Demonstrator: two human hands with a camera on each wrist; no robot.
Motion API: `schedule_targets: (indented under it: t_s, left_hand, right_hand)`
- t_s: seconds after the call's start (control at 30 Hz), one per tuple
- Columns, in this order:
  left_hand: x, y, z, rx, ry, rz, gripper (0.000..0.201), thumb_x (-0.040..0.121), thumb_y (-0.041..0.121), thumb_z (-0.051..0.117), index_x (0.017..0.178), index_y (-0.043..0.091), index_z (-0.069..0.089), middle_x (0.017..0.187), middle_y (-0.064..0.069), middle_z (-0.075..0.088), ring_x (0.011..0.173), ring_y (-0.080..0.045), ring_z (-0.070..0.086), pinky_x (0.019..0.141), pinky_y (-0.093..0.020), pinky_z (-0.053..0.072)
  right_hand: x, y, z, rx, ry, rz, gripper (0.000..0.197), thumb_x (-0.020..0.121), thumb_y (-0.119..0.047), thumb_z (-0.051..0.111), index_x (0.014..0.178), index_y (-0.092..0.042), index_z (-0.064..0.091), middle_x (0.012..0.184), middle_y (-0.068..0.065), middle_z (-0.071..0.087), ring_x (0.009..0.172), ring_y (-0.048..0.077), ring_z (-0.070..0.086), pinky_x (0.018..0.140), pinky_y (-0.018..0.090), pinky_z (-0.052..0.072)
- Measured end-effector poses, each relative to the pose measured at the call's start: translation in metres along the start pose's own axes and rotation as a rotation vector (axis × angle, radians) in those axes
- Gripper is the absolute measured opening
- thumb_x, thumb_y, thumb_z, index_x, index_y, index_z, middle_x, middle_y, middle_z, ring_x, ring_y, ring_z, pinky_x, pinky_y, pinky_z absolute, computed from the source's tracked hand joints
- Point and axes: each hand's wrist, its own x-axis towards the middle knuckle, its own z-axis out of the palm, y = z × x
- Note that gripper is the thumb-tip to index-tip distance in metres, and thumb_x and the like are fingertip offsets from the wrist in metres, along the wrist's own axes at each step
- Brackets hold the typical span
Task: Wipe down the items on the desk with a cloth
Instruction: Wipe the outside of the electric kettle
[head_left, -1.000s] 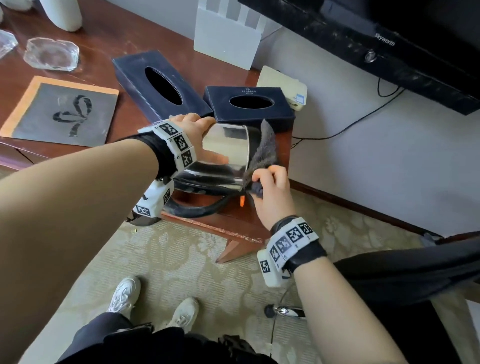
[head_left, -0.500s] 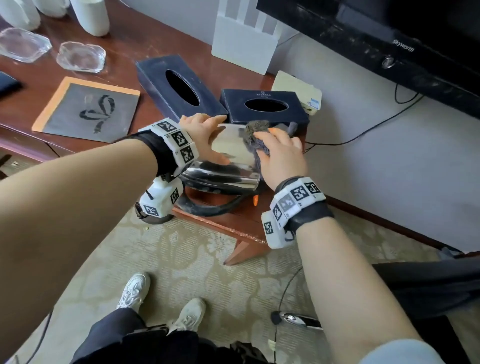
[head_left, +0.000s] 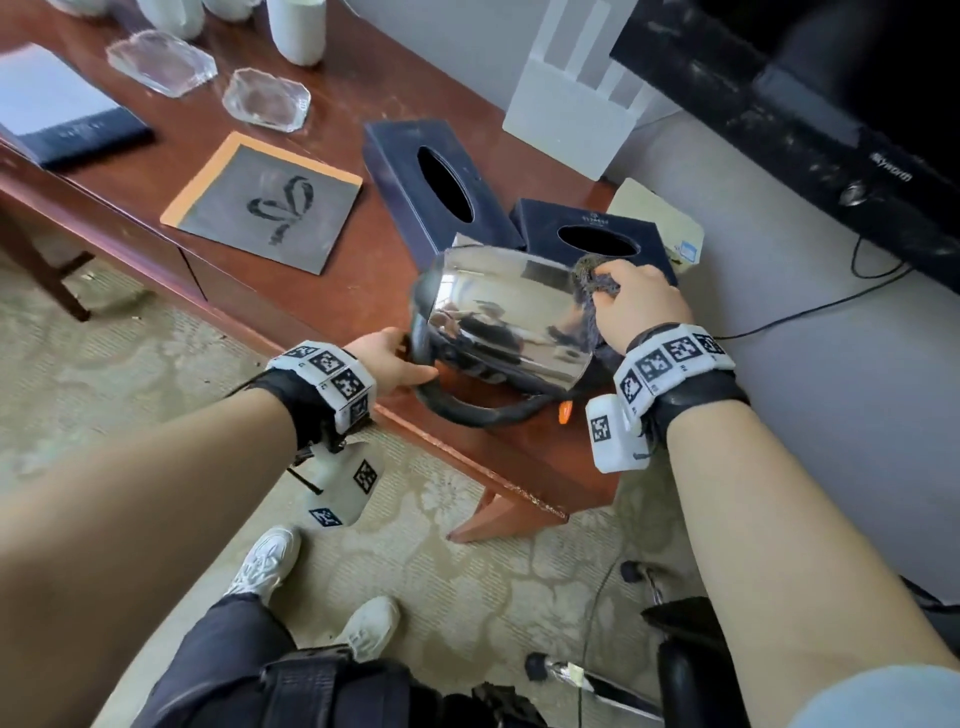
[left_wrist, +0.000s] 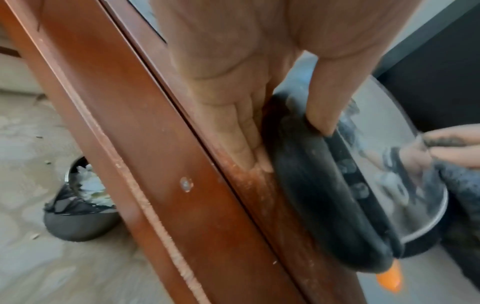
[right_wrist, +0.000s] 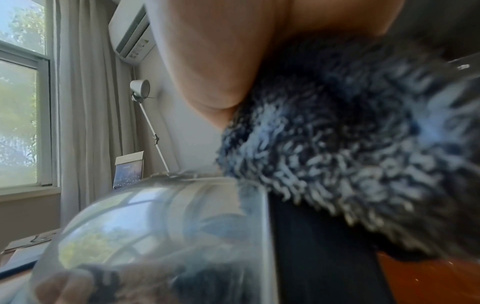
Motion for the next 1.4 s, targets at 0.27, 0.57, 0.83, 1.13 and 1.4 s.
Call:
schedule_targets:
  t_s: [0.27,0.57,0.83,1.13,1.4]
  left_hand:
    - [-0.029,0.081,-0.039,-0.083,0.087,0.244,0.036,0.086,0.012,0.063,0.121,0.015,0.057,0.099,-0.005,0.062,0.080,-0.016,0.059,0.068,-0.023,0.052]
    - [-0.037,0.149,-0.021,0.287,0.159,0.289,0.045,0.090,0.040,0.055,0.124,0.010,0.057,0.112,-0.007,0.063,0.099,-0.023,0.061,0.073,-0.027,0.042]
    - [-0.034,0.173,0.005,0.305,0.155,0.299,0.043,0.090,0.041,0.055,0.111,0.004,0.061,0.103,-0.014,0.067,0.087,-0.029,0.065,0.090,-0.041,0.051]
    - [-0.040,0.181,0.026,0.354,0.115,0.334,0.041,0.086,0.037,0.060,0.110,0.003,0.063,0.103,-0.017,0.068,0.091,-0.032,0.065,0.088,-0.045,0.052]
    - [-0.041,0.184,0.028,0.493,0.098,0.358,0.045,0.089,0.039,0.057,0.116,0.004,0.061,0.110,-0.015,0.066,0.097,-0.030,0.063,0.090,-0.041,0.050]
  right_hand:
    - [-0.037,0.025,-0.008,0.434,0.168,-0.134,0.025,0.091,-0.014,0.055,0.115,-0.017,0.058,0.120,0.006,0.056,0.107,0.015,0.051,0.083,0.014,0.031]
    - [-0.052,-0.030,0.007,0.359,0.448,-0.390,0.041,0.082,-0.014,0.065,0.122,-0.013,0.058,0.135,0.010,0.046,0.121,0.033,0.042,0.098,0.037,0.037]
    - [-0.053,-0.004,0.024,0.239,0.494,-0.561,0.031,0.076,-0.003,0.059,0.104,-0.012,0.069,0.119,0.006,0.062,0.093,0.035,0.056,0.075,0.039,0.052]
    - [-0.059,0.036,0.030,-0.089,0.440,-0.895,0.025,0.068,-0.006,0.061,0.086,-0.018,0.074,0.100,0.000,0.070,0.071,0.026,0.059,0.052,0.029,0.050]
    - [-0.055,0.031,0.029,0.071,0.677,-0.538,0.041,0.077,-0.020,0.037,0.102,-0.025,0.070,0.110,0.005,0.063,0.083,0.023,0.039,0.061,0.031,0.047]
